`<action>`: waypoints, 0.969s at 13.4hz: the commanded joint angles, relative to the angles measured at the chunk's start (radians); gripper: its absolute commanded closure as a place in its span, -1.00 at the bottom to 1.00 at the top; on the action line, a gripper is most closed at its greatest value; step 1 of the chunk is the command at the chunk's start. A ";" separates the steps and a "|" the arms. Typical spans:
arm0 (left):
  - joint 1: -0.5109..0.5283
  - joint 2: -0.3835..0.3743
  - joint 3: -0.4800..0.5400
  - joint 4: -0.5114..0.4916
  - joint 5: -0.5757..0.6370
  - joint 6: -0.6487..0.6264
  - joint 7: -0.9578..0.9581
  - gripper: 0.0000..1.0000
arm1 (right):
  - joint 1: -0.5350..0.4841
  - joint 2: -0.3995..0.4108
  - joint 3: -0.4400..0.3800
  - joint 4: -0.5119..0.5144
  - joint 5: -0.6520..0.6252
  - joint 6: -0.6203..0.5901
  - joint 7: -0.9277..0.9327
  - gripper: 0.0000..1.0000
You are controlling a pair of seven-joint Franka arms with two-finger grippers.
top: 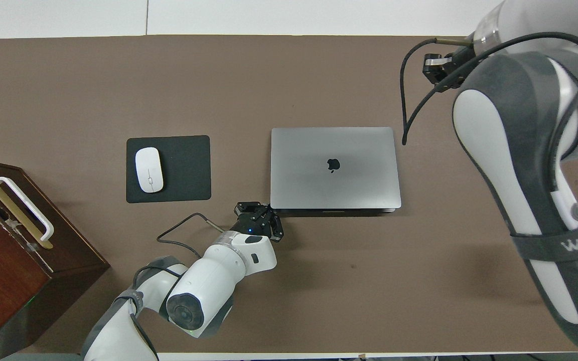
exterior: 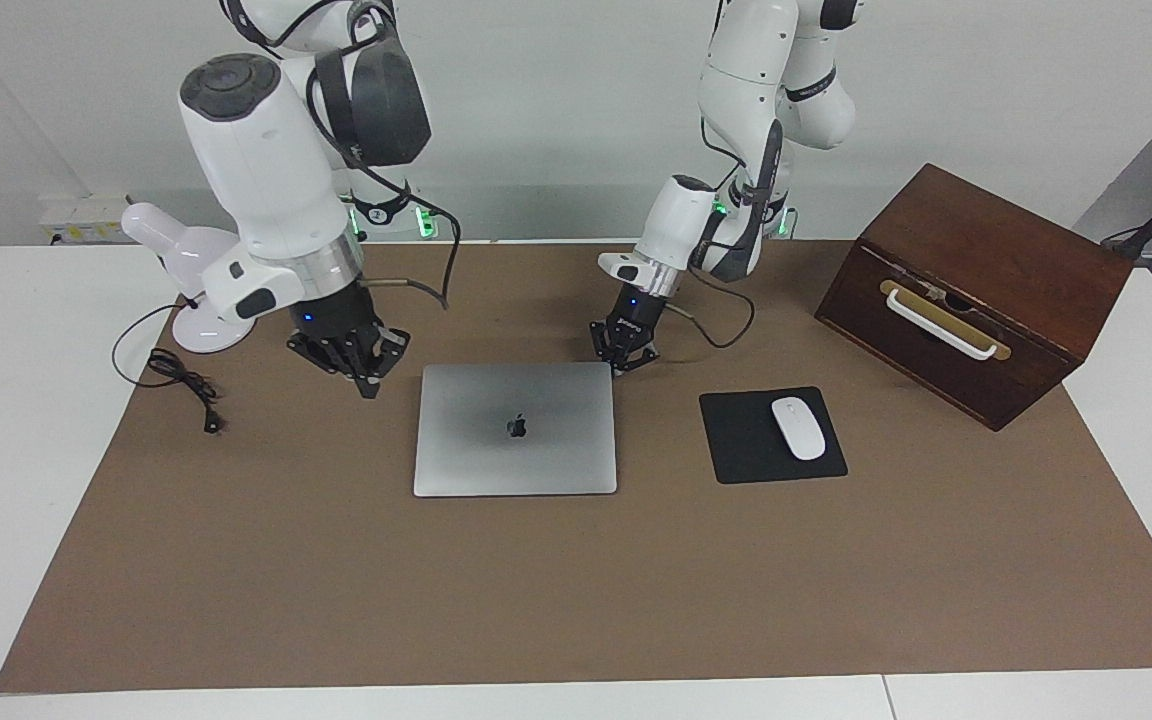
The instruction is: Close laptop with both arms
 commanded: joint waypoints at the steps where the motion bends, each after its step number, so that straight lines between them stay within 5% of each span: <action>1: 0.008 -0.052 0.004 -0.050 -0.009 -0.036 -0.017 1.00 | -0.043 -0.052 0.026 -0.003 -0.059 -0.007 -0.065 1.00; 5: 0.040 -0.115 0.004 -0.085 -0.009 -0.089 -0.017 1.00 | -0.086 -0.151 0.047 -0.061 -0.076 -0.079 -0.094 -0.79; 6: 0.043 -0.142 0.004 -0.085 -0.009 -0.127 -0.017 1.00 | -0.093 -0.174 0.047 -0.092 -0.076 -0.093 -0.097 -1.00; 10: 0.098 -0.290 0.006 -0.074 -0.009 -0.396 -0.006 1.00 | -0.174 -0.299 0.052 -0.250 -0.094 -0.113 -0.232 -1.00; 13: 0.133 -0.339 0.007 -0.044 -0.009 -0.534 0.014 1.00 | -0.216 -0.342 0.051 -0.274 -0.119 -0.145 -0.371 -1.00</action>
